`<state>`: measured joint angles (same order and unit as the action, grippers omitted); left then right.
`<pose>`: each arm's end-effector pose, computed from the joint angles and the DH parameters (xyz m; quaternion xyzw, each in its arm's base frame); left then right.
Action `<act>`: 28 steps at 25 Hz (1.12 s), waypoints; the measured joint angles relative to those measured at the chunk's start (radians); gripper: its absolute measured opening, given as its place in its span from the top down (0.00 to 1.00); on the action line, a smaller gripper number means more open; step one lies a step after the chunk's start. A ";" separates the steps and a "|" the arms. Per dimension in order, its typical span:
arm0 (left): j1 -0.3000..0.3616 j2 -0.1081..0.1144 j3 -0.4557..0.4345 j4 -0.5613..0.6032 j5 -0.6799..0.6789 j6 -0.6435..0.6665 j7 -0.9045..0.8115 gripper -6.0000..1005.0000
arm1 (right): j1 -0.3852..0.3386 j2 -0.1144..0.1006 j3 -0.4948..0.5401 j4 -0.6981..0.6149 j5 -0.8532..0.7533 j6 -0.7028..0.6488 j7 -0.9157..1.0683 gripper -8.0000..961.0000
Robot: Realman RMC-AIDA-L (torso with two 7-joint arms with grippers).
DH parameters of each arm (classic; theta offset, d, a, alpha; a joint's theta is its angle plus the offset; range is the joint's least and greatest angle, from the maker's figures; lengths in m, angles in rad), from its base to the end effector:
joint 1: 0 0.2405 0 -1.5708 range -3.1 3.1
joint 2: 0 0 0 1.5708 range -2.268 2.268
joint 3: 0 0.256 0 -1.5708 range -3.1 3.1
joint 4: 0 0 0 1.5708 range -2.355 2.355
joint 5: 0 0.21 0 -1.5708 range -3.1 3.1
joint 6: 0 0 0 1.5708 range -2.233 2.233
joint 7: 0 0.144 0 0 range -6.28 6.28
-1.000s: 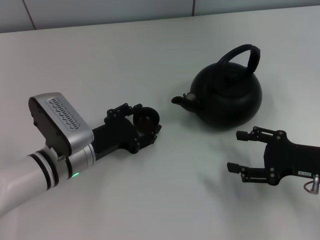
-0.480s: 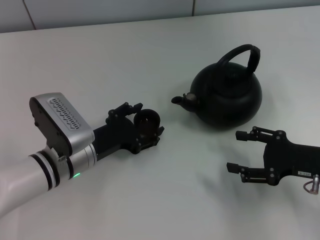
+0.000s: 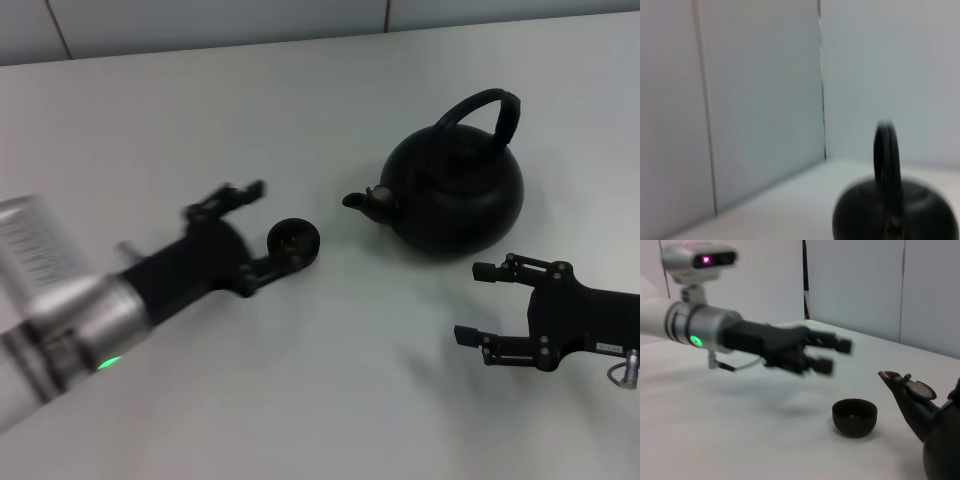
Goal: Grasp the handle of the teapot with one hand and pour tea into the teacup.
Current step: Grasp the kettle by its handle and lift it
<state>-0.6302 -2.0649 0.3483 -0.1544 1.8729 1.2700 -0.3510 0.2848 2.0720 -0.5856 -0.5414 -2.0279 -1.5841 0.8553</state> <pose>-0.2527 0.3036 -0.1014 -0.9064 -0.0977 -0.3050 0.2755 0.3420 0.2427 -0.0080 -0.9441 0.1371 0.2134 0.2107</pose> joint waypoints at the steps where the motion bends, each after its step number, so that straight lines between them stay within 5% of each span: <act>1: 0.025 0.000 0.008 0.035 0.000 0.054 -0.028 0.20 | 0.001 0.000 0.002 0.000 0.000 0.000 0.000 0.16; 2: 0.085 0.001 0.038 0.110 0.000 0.145 -0.088 0.20 | 0.002 0.001 0.013 -0.001 0.000 0.000 0.000 0.16; 5: 0.131 0.002 0.076 0.174 0.000 0.212 -0.132 0.20 | 0.004 0.001 0.031 0.000 0.000 -0.003 0.000 0.16; 7: 0.235 0.004 0.152 0.319 0.000 0.352 -0.194 0.20 | 0.006 0.002 0.048 0.001 0.000 -0.009 -0.001 0.16; 12: 0.343 0.015 0.182 0.484 0.000 0.470 -0.305 0.20 | 0.014 0.003 0.051 0.014 0.001 -0.011 -0.004 0.16; 28: 0.372 0.067 0.210 0.499 0.050 0.377 -0.333 0.20 | 0.011 0.005 0.050 0.020 0.002 -0.022 -0.004 0.16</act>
<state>-0.2578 -1.9983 0.5581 0.3446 1.9233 1.6471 -0.6844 0.2963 2.0767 -0.5353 -0.5212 -2.0262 -1.6062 0.8512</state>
